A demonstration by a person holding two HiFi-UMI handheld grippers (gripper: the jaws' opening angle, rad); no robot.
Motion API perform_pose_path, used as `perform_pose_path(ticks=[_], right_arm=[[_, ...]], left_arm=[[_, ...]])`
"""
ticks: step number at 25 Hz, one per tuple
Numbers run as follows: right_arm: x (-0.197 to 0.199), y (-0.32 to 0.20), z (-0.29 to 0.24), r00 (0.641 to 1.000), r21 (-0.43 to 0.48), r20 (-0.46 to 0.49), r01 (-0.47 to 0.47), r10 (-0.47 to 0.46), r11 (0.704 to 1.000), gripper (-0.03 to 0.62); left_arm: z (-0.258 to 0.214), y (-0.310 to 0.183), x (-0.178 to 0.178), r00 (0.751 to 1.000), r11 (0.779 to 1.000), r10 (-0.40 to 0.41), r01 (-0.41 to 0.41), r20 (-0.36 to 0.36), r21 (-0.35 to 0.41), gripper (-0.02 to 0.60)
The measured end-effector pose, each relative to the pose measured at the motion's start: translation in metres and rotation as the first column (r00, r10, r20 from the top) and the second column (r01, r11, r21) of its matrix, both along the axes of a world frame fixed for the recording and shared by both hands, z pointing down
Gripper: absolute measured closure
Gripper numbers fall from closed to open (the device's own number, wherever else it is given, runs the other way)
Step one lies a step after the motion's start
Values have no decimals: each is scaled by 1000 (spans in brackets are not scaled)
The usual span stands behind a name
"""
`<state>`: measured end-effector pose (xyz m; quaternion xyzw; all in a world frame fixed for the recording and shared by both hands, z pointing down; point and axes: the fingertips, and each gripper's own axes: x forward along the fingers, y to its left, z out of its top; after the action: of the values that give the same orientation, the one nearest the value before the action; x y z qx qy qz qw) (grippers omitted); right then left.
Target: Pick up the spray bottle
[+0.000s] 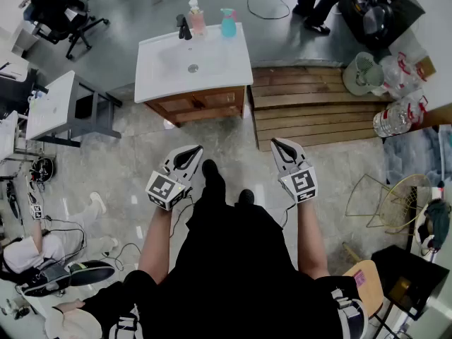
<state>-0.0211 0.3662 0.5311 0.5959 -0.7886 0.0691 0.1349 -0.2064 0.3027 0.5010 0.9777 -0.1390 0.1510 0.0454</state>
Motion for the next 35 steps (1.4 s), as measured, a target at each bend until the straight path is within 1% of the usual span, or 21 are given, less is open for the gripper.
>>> perform_pose_path(ticks=[3, 5, 7, 10, 12, 17, 23, 28, 35], right_arm=[[6, 40, 9, 1000, -7, -9, -4, 4, 1000, 579], [8, 60, 13, 1000, -8, -11, -2, 2, 1000, 579], [9, 72, 15, 1000, -7, -7, 0, 0, 1000, 579], [10, 83, 15, 1000, -9, -3, 2, -2, 1000, 579], [10, 85, 12, 1000, -5, 6, 9, -9, 1000, 579], [10, 89, 8, 999, 7, 32, 23, -24, 1000, 579], [17, 85, 8, 1000, 0, 9, 13, -13, 1000, 579], [23, 77, 8, 1000, -24, 7, 9, -9, 1000, 578], [23, 51, 6, 1000, -27, 1, 3, -3, 1000, 578]], left_arm=[[3, 39, 12, 1000, 1000, 20, -20, -21, -11, 561], [4, 60, 15, 1000, 1000, 21, -22, -15, -5, 561], [4, 73, 15, 1000, 1000, 15, -15, -10, 6, 560], [0, 83, 12, 999, 1000, -8, 7, -46, -5, 560], [-3, 84, 9, 998, 1000, -26, 25, -58, -10, 560], [-1, 89, 9, 998, 999, -39, 39, -47, 5, 561], [-4, 82, 13, 997, 999, -43, 44, -57, 7, 560], [-9, 69, 19, 997, 999, -43, 44, -60, 16, 561], [-9, 39, 18, 997, 999, -46, 48, -65, 17, 560]])
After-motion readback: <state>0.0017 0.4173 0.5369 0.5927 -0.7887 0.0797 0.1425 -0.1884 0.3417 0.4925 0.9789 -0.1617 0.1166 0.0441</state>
